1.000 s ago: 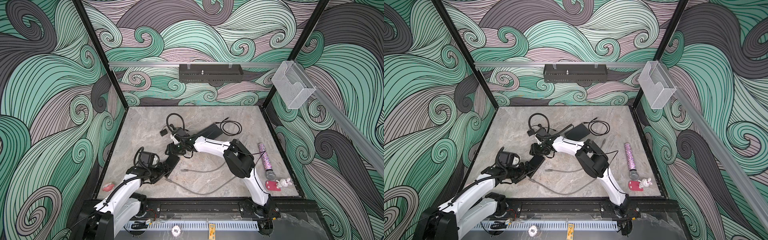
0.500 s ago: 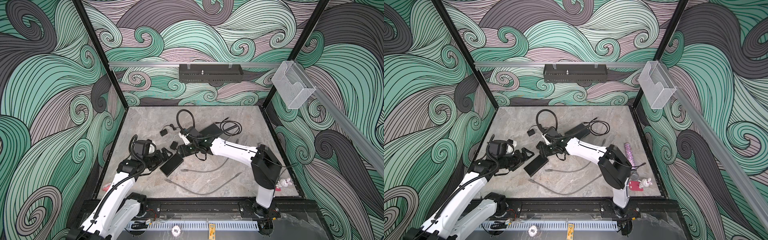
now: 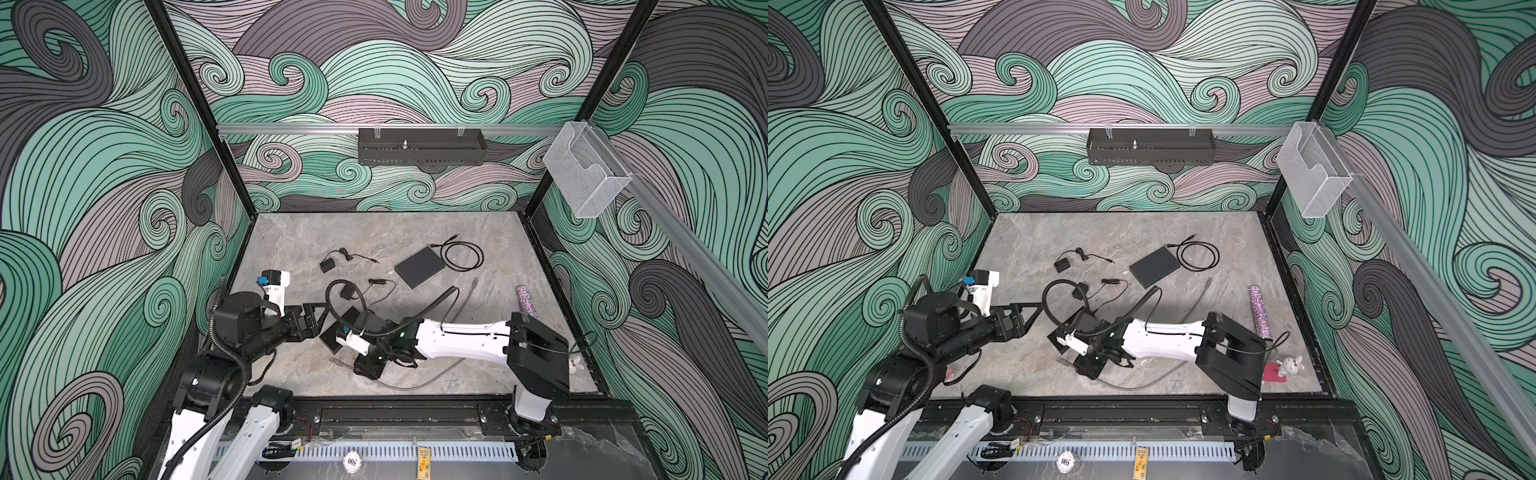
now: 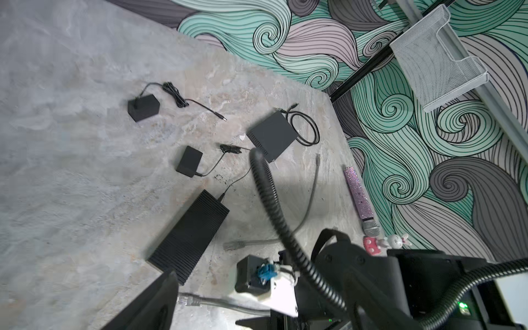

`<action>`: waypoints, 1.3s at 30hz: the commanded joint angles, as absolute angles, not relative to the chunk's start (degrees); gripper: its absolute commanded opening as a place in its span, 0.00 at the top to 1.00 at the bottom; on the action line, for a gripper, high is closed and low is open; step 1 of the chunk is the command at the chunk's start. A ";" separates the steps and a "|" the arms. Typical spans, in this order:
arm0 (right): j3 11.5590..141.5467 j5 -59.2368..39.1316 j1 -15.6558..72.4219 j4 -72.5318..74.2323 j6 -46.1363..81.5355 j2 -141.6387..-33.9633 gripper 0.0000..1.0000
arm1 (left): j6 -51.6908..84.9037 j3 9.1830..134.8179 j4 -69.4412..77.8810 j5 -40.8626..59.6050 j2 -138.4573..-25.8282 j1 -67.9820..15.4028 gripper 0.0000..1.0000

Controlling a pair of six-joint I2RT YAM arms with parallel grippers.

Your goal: Insert the plug into the switch port

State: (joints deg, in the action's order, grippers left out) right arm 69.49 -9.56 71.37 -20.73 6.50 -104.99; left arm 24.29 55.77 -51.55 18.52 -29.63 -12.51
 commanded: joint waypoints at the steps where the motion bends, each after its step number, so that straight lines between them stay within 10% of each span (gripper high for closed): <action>1: 72.85 -0.94 73.11 -24.72 4.54 -108.02 0.56 | 21.48 53.97 -51.93 17.22 -27.49 -12.11 0.08; 18: 76.46 6.18 76.55 -27.81 5.23 -114.61 0.60 | 21.89 53.18 -51.59 16.67 -28.39 -10.79 0.01; 33: 70.46 9.47 75.84 -27.23 1.14 -107.51 1.00 | 21.76 52.80 -51.03 17.26 -29.69 -10.28 0.01; 39: 63.55 0.84 69.63 -30.95 -6.14 -93.54 1.00 | 20.06 51.85 -47.64 20.41 -31.25 -10.28 0.06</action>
State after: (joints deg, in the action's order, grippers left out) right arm 65.12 4.95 72.86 -28.42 -1.61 -99.53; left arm 21.87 52.71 -50.35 17.78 -30.22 -10.61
